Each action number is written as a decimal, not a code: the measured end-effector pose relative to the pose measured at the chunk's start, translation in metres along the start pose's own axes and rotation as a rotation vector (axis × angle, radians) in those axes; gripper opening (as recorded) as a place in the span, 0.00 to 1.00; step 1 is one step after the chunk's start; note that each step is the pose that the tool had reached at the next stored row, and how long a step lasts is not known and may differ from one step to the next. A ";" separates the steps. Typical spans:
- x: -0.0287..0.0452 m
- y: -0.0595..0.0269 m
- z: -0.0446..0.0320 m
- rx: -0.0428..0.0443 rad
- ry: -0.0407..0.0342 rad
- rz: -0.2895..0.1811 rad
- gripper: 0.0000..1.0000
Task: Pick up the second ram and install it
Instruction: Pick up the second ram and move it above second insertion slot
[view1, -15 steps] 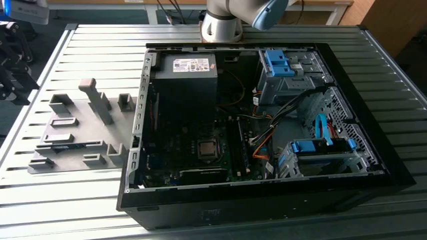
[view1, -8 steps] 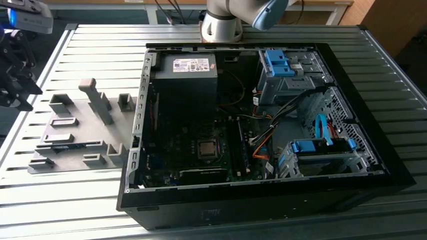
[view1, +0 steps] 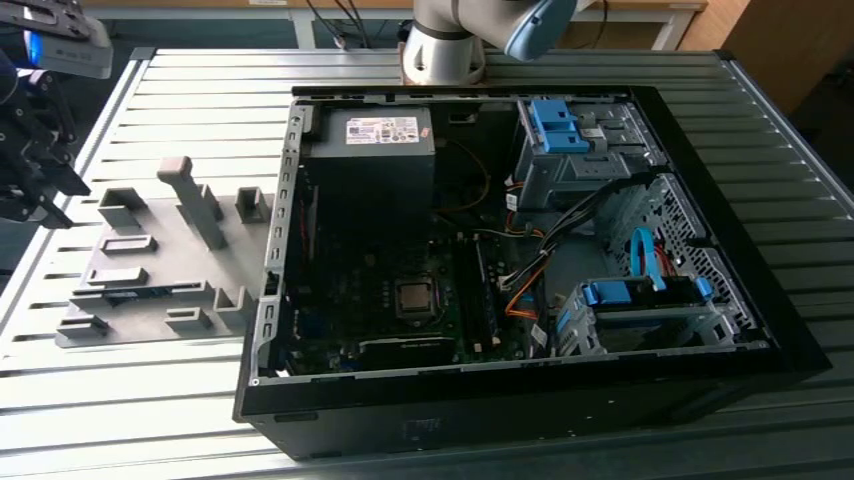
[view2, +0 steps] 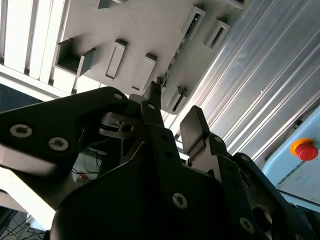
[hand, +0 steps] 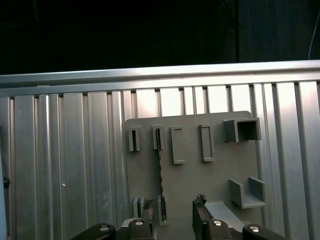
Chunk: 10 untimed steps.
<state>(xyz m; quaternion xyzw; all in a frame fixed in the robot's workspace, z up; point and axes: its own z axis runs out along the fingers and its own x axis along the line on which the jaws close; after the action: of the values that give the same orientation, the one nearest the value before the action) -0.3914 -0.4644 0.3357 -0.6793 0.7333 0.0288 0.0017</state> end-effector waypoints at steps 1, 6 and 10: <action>0.0000 0.0000 0.0001 0.0001 -0.0001 0.000 0.43; 0.0000 0.0000 0.0005 0.0002 -0.0002 0.000 0.43; 0.0007 0.0004 0.0034 0.0000 0.0000 -0.003 0.43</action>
<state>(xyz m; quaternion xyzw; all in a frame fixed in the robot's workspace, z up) -0.3920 -0.4649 0.3323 -0.6805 0.7322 0.0288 0.0018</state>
